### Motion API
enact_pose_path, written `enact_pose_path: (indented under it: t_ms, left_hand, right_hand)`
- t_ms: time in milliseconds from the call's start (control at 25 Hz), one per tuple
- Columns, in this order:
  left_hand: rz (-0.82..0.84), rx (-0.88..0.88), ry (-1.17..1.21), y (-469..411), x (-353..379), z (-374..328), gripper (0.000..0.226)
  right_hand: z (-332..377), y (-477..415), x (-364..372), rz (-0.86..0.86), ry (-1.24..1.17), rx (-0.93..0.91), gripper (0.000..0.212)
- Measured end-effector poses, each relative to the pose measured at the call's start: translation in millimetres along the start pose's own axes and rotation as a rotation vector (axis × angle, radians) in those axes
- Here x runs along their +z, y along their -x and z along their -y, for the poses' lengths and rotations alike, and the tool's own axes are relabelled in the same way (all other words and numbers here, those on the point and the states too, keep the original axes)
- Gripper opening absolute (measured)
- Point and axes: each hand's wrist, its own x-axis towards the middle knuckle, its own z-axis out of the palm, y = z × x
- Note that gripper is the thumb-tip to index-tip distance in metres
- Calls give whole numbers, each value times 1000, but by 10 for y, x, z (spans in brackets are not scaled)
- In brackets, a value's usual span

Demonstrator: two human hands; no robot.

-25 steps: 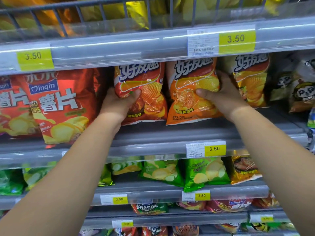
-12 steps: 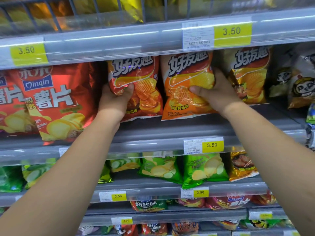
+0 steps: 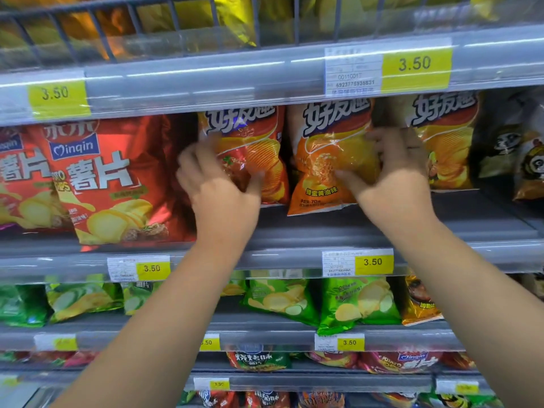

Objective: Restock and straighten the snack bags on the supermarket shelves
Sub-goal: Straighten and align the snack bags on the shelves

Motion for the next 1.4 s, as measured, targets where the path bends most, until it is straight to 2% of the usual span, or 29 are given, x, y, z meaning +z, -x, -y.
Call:
enact_pose_path:
  t_ms: [80,160,400,560,640,760,840,920,1000,1080,1200,1280,1320,1400]
  left_hand:
    - [150,168,-108,80,47,-86,31]
    - [340,197,-111,86,97,-77,16]
    - [405,237,-268,30,128,-2,21]
    - [468,192,-348,4,130,-37,31]
    - [483,196,-377,22,136,-69,35]
    - [494,173,-312,22,102,-157,37]
    - [497,163,-192,31,91,-280,39]
    - [497,214,-131,77,125,-436,47]
    - [477,248,-120,145,242,-567,64]
    - [497,142,-121,168,401,-688,89]
    - [536,-201,-35,104,608,-865,118]
    - [496,-392,109,49,736,-930,125]
    - [478,-460,141,32,797,-961,128]
    - [465,-541,112,38,878,-1018,131]
  right_hand:
    - [167,57,24,224,108,-92,34]
    - [232,57,105,380,256,-152,31]
    - [326,-57,303,458,645,-264,39]
    - [375,-219,400,518,690,-256,39]
    - [358,-214,394,552,621,-261,36]
    - [332,-205,194,543,227,-35,21]
    - [249,-301,26,340,-8,106,13]
    - [87,-466,-100,132,-99,147,3]
    - [-106,-600,-188,88,-133,199,13]
    - [-299,-680,-225,64,-204,286,16]
    - [-379,-639,-284,-11,-331,370,12]
    - [-416,-517,-381,-138,-235,380,19]
    - [-457,-445,-448,-169,-89,390,36]
    - [-529,-300,-586,-1,197,537,86]
